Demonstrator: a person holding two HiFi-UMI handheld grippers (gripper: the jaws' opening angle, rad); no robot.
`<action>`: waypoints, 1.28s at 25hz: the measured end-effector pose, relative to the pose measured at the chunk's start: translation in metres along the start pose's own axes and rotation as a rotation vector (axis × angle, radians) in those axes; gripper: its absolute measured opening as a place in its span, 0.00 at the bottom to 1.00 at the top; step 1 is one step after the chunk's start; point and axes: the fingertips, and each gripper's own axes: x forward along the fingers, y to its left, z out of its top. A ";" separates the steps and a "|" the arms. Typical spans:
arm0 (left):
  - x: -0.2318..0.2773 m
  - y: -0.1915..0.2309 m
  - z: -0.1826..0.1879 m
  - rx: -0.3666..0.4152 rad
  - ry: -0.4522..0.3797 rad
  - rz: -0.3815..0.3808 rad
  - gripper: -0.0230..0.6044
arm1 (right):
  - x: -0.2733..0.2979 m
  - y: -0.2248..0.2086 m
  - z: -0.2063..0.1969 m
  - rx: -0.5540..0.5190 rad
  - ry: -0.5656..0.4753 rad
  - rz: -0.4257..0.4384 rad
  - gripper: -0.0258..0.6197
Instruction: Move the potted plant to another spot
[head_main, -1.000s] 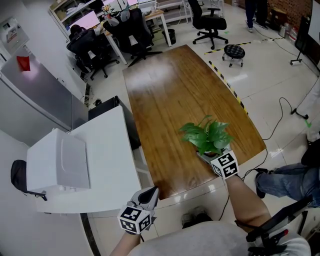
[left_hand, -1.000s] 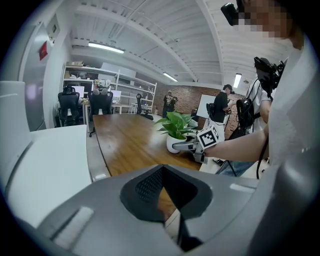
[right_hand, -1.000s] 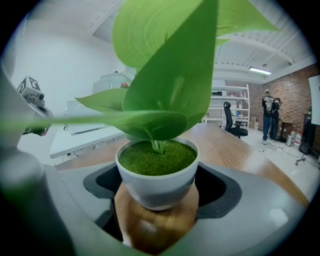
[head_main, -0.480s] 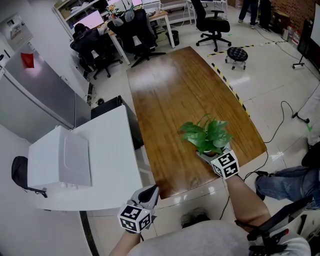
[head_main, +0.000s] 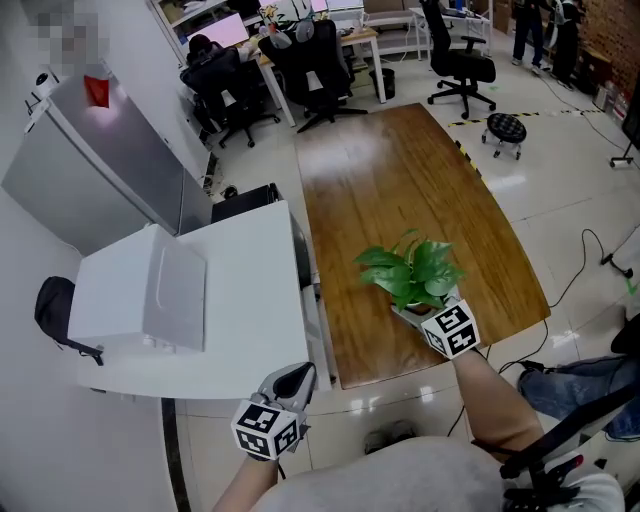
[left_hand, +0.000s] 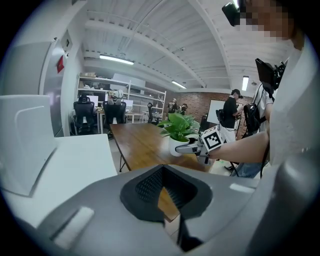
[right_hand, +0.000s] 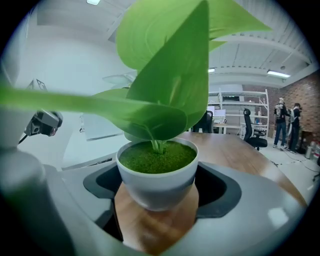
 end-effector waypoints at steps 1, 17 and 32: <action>-0.007 0.005 0.000 -0.004 -0.007 0.016 0.03 | 0.006 0.009 0.004 -0.008 -0.002 0.019 0.74; -0.139 0.063 -0.030 -0.132 -0.068 0.277 0.03 | 0.093 0.182 0.061 -0.120 -0.015 0.340 0.74; -0.260 0.115 -0.090 -0.264 -0.095 0.526 0.03 | 0.167 0.360 0.070 -0.189 0.004 0.615 0.74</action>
